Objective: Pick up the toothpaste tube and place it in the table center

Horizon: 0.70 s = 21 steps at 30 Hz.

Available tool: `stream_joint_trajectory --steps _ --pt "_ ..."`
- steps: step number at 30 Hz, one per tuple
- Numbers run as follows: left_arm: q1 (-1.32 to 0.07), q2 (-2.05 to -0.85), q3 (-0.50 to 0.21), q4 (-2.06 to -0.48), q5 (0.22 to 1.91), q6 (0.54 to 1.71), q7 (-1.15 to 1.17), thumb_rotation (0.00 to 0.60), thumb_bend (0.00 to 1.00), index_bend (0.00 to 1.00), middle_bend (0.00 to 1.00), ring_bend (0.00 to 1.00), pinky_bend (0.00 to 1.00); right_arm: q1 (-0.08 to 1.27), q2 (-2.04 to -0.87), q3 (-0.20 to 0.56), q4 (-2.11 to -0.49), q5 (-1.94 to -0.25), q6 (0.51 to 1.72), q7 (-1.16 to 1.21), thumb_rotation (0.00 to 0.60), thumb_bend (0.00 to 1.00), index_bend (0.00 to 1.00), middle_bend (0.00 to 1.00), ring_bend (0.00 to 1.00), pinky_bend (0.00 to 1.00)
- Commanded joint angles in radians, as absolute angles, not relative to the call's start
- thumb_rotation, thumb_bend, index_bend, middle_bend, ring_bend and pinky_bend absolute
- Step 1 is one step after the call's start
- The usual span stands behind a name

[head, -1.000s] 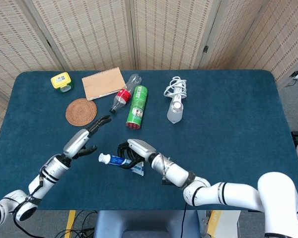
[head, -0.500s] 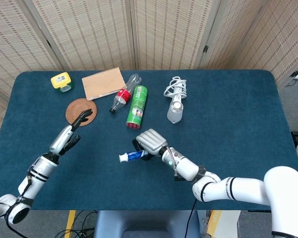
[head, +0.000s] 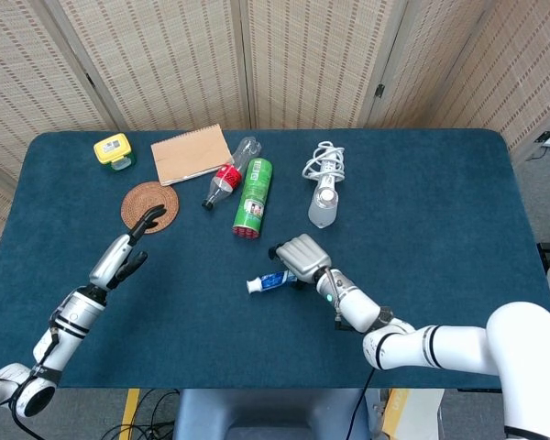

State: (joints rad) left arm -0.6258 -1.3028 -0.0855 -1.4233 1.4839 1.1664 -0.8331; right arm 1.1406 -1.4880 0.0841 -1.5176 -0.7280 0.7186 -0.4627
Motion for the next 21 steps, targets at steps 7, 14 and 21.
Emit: stream_joint_trajectory --steps 7,14,21 --pt "-0.606 -1.29 -0.098 -1.424 1.444 1.147 -0.787 0.189 0.02 0.0 0.0 0.0 0.15 1.055 -1.388 0.106 -1.59 -0.833 0.788 -0.353 0.6 0.22 0.0 0.17 0.21 0.35" --pt "-0.573 -1.253 -0.123 -1.462 1.322 1.106 -0.682 0.6 0.02 0.0 0.0 0.0 0.15 0.92 -1.234 0.073 -1.698 -0.966 0.89 -0.254 0.6 0.22 0.0 0.22 0.21 0.35" --pt "-0.518 -1.202 -0.136 -1.496 1.225 1.102 -0.594 0.6 0.05 0.0 0.0 0.0 0.15 0.766 -1.103 0.03 -1.756 -1.145 1.029 -0.134 0.6 0.28 0.0 0.23 0.21 0.35"
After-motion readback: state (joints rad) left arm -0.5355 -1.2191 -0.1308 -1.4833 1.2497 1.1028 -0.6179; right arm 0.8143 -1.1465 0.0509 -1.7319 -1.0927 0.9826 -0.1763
